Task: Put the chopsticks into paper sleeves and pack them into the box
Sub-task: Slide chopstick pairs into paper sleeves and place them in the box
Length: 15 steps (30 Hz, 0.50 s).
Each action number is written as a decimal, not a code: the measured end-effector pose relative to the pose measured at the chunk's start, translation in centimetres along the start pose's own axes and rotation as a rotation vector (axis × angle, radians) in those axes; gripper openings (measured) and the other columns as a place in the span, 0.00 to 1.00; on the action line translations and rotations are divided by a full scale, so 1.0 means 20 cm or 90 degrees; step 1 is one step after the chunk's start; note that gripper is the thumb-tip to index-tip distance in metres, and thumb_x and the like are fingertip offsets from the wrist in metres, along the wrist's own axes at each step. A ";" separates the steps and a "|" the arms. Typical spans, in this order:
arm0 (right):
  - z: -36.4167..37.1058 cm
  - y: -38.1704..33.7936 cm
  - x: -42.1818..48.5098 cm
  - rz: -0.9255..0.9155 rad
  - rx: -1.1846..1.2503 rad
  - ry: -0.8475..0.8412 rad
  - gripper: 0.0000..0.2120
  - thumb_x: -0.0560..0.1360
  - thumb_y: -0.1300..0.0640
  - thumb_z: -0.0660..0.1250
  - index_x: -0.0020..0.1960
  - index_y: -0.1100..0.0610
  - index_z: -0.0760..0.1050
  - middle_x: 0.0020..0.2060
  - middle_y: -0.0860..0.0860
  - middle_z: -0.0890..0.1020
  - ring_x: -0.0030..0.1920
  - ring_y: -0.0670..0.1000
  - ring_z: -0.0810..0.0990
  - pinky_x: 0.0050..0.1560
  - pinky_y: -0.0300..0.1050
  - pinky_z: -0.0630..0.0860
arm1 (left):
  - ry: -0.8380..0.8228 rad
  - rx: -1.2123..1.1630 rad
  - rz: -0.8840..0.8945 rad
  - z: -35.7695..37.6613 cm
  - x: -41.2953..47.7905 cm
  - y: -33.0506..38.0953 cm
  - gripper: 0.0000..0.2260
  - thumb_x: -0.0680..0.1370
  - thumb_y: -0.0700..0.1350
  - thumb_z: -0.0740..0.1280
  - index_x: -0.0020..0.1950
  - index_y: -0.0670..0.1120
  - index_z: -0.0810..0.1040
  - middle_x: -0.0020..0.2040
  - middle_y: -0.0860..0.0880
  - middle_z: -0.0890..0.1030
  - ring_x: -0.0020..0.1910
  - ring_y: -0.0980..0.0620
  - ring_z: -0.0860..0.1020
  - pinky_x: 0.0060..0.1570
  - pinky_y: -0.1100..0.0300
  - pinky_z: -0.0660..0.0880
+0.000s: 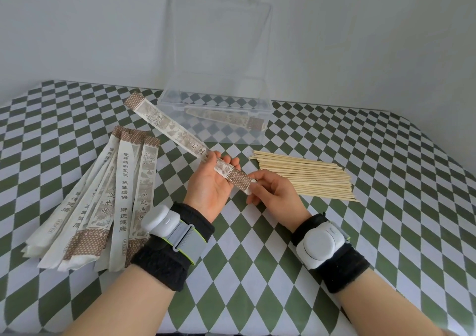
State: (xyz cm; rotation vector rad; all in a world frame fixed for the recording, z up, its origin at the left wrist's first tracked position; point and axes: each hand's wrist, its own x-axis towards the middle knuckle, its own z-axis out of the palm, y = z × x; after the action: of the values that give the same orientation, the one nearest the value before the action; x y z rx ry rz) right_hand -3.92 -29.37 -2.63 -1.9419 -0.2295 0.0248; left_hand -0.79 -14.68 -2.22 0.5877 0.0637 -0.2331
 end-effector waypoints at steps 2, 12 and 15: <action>-0.01 -0.01 -0.02 -0.011 -0.046 0.009 0.08 0.78 0.62 0.60 0.49 0.51 0.74 0.35 0.50 0.81 0.36 0.47 0.79 0.43 0.37 0.78 | 0.038 -0.019 0.010 0.00 0.00 0.01 0.10 0.82 0.46 0.55 0.43 0.45 0.70 0.39 0.48 0.73 0.42 0.50 0.76 0.48 0.55 0.74; -0.29 0.08 -0.10 -0.035 -0.587 0.073 0.09 0.76 0.63 0.61 0.52 0.57 0.77 0.48 0.52 0.78 0.48 0.51 0.74 0.48 0.40 0.73 | 0.134 -0.095 0.029 -0.02 0.03 0.03 0.11 0.83 0.45 0.55 0.42 0.44 0.69 0.37 0.47 0.72 0.39 0.51 0.75 0.47 0.56 0.73; -0.28 0.07 -0.08 -0.021 -0.626 0.052 0.10 0.77 0.61 0.59 0.54 0.56 0.76 0.50 0.52 0.77 0.49 0.51 0.73 0.50 0.42 0.73 | 0.125 -0.096 0.037 -0.03 0.03 0.03 0.11 0.82 0.45 0.55 0.41 0.45 0.69 0.36 0.48 0.72 0.39 0.51 0.75 0.49 0.56 0.73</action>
State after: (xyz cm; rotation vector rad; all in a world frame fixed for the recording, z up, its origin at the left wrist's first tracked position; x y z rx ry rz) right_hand -4.68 -35.26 -1.90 -2.9074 -0.2421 -0.2288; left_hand -0.02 -14.00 -2.40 0.4606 0.2516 -0.1121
